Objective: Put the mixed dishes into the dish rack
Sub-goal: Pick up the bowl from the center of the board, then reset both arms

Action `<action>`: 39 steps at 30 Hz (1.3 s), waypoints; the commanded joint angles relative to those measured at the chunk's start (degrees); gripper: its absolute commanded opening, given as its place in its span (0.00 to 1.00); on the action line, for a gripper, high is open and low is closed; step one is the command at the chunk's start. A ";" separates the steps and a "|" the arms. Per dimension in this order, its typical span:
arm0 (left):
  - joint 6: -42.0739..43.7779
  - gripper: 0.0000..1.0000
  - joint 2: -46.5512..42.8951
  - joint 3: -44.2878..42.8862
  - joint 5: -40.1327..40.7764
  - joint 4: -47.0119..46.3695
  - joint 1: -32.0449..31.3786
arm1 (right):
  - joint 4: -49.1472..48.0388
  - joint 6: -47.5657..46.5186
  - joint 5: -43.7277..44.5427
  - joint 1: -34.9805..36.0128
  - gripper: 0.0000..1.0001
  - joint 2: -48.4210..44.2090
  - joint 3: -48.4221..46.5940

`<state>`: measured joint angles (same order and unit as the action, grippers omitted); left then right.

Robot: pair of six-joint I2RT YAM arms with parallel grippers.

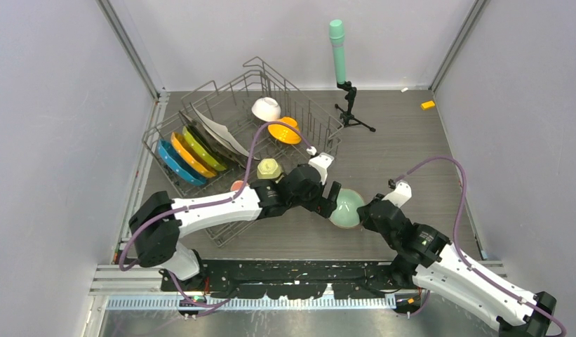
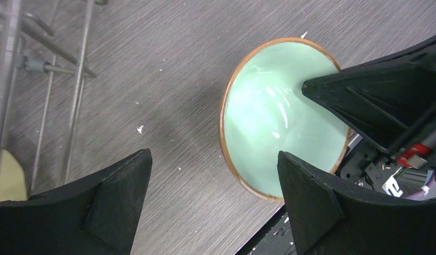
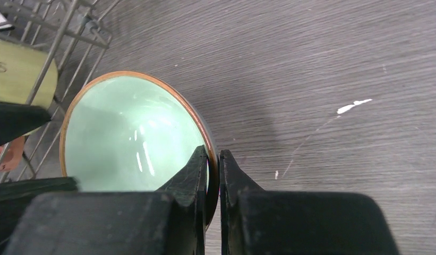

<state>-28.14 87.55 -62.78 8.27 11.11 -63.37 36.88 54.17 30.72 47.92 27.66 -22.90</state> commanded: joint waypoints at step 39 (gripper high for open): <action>-1.29 0.00 -16.78 5.01 -19.46 -9.92 10.49 | -21.57 -3.66 -23.17 -0.11 0.70 -3.74 -5.22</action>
<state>-26.57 77.69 -59.99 0.05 10.26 -58.17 19.97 50.63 13.21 47.92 25.30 -24.18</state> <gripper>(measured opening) 0.096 0.681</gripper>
